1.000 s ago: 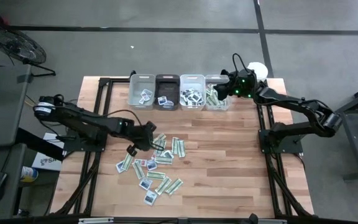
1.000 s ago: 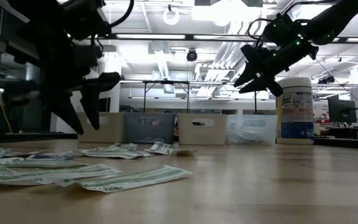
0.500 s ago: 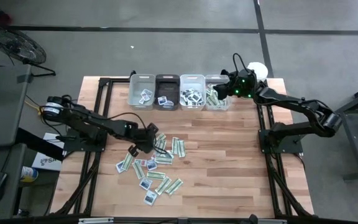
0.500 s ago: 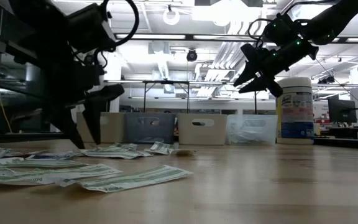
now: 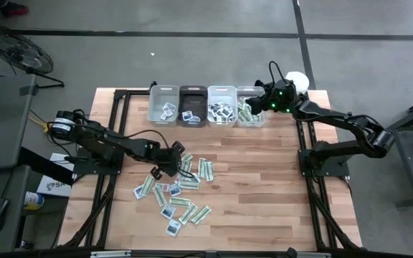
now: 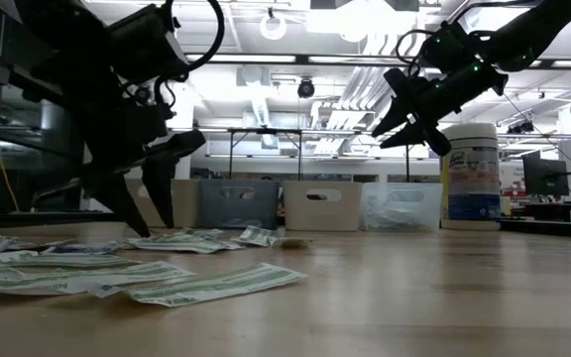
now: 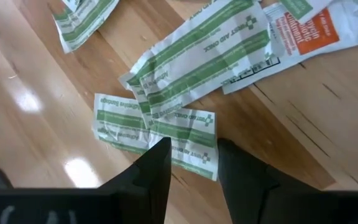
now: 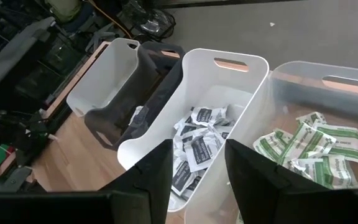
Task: Pick & Place First Aid Supplies
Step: Put the green bandage into the transparent bin
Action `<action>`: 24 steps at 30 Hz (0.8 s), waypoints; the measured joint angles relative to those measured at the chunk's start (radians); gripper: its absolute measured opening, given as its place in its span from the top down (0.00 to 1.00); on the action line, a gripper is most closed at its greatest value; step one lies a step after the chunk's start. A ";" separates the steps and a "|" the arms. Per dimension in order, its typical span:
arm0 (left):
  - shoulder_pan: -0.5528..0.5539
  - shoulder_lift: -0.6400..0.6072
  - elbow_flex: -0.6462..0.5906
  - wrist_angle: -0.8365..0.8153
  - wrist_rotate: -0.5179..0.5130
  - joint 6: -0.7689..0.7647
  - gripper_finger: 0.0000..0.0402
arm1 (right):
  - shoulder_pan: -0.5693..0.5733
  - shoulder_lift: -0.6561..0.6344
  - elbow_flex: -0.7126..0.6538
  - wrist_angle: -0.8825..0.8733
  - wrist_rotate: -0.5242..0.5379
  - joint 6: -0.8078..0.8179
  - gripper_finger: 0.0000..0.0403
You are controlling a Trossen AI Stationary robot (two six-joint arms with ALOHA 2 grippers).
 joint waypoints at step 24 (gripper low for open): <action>0.006 0.054 0.124 -0.141 -0.155 0.004 1.00 | 0.005 0.001 0.000 0.063 -0.294 -0.008 0.65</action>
